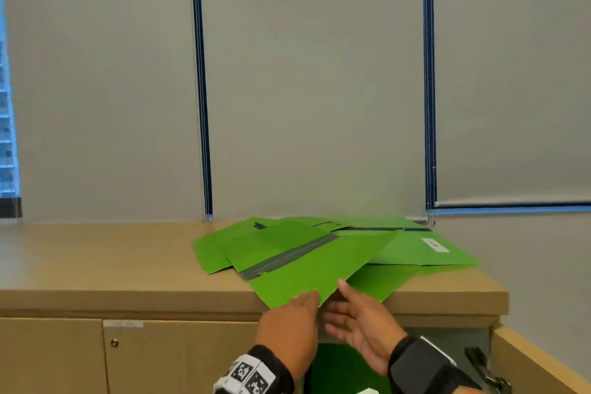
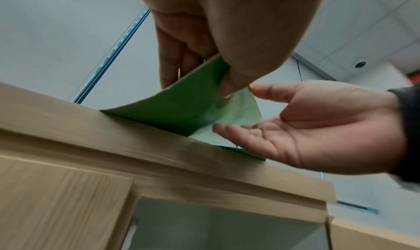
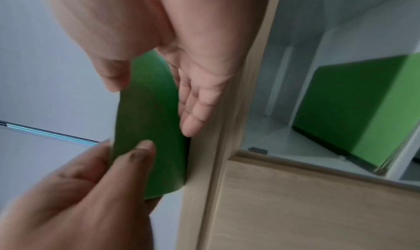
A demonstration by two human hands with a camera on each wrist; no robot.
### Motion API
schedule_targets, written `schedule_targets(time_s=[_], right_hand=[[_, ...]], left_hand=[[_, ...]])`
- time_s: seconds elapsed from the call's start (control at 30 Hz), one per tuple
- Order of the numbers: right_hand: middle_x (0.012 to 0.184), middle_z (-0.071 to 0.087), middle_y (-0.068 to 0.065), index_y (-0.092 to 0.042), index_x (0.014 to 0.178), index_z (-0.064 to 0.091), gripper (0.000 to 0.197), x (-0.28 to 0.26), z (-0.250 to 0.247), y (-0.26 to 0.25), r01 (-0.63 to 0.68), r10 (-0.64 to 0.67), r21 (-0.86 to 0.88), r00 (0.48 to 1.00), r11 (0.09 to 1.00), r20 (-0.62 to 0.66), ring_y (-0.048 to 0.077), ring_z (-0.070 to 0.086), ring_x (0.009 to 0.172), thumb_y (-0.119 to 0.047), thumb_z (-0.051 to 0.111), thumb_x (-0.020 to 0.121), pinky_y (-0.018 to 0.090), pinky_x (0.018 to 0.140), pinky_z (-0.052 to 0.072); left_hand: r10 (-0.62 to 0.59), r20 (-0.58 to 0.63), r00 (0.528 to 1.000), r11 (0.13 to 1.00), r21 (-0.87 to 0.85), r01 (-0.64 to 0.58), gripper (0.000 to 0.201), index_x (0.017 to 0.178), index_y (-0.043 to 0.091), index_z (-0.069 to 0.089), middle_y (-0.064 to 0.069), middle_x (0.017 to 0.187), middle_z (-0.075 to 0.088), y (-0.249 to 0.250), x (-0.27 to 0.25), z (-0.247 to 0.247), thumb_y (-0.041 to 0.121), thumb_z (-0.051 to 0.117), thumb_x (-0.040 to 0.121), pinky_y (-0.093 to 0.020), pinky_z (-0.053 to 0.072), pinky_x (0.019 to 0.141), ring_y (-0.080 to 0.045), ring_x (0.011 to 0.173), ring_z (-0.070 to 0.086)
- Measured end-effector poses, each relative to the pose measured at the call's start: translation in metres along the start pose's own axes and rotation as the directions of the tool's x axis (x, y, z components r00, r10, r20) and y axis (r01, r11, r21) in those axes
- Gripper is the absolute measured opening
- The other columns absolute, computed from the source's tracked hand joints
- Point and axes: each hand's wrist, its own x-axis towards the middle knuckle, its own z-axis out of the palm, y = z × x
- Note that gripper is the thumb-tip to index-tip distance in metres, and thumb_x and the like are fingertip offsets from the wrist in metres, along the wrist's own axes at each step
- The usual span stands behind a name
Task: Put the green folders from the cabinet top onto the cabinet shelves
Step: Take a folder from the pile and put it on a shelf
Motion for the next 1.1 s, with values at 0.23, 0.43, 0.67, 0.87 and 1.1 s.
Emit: schedule_targets(time_s=[0.23,0.43,0.67,0.87,1.1], right_hand=[[0.095,0.065,0.019,-0.007,0.103,0.054,0.034,0.002,0.011,-0.022,0.232,-0.232,0.037,0.973,0.972,-0.012,0.029,0.064,0.080,0.016,0.035,0.085,0.040,0.066,0.057],[0.114,0.071,0.009,-0.013,0.119,0.058,0.055,-0.013,-0.008,-0.048,0.344,-0.346,-0.068,0.938,0.936,-0.011,0.025,0.066,0.107,0.018,0.027,0.086,0.040,0.082,0.056],[0.114,0.070,0.011,-0.019,0.119,0.060,0.057,-0.021,-0.039,-0.068,0.397,-0.414,-0.169,0.907,0.902,-0.074,0.034,0.063,0.110,0.014,0.030,0.083,0.059,0.099,0.046],[0.111,0.070,0.009,-0.017,0.115,0.058,0.038,-0.026,-0.042,-0.076,0.423,-0.481,-0.329,0.869,0.845,-0.119,0.027,0.066,0.100,0.007,0.042,0.089,0.044,0.086,0.054],[0.117,0.067,0.007,-0.017,0.122,0.052,0.037,-0.032,-0.047,-0.075,0.435,-0.509,-0.370,0.851,0.821,-0.129,0.023,0.064,0.103,-0.005,0.054,0.087,0.040,0.084,0.053]], left_hand=[[0.014,-0.028,0.999,0.987,-0.160,-0.019,0.071,0.148,0.032,0.028,0.010,0.154,0.033,0.001,-0.014,-0.013,0.072,0.020,0.089,-0.029,0.035,0.108,-0.009,0.136,0.039],[-0.236,-0.215,0.948,0.832,-0.548,0.082,0.077,0.151,0.023,0.023,0.003,0.160,0.015,-0.036,0.009,-0.021,0.067,0.027,0.089,-0.028,0.010,0.119,-0.009,0.146,0.012],[-0.414,-0.297,0.860,0.691,-0.718,0.084,0.061,0.153,0.016,0.015,0.001,0.160,0.015,-0.057,0.031,-0.055,0.040,0.034,0.101,-0.033,0.009,0.121,-0.012,0.148,0.012],[-0.365,-0.427,0.827,0.482,-0.847,-0.224,0.022,0.115,0.025,0.056,0.010,0.110,0.065,-0.040,0.012,-0.069,0.030,0.038,0.102,-0.035,0.046,0.094,-0.010,0.107,0.059],[-0.362,-0.404,0.840,0.249,-0.911,-0.330,0.019,0.102,0.017,0.064,-0.012,0.100,0.070,-0.031,-0.007,-0.067,0.027,0.048,0.099,-0.046,0.053,0.085,-0.032,0.095,0.065]])
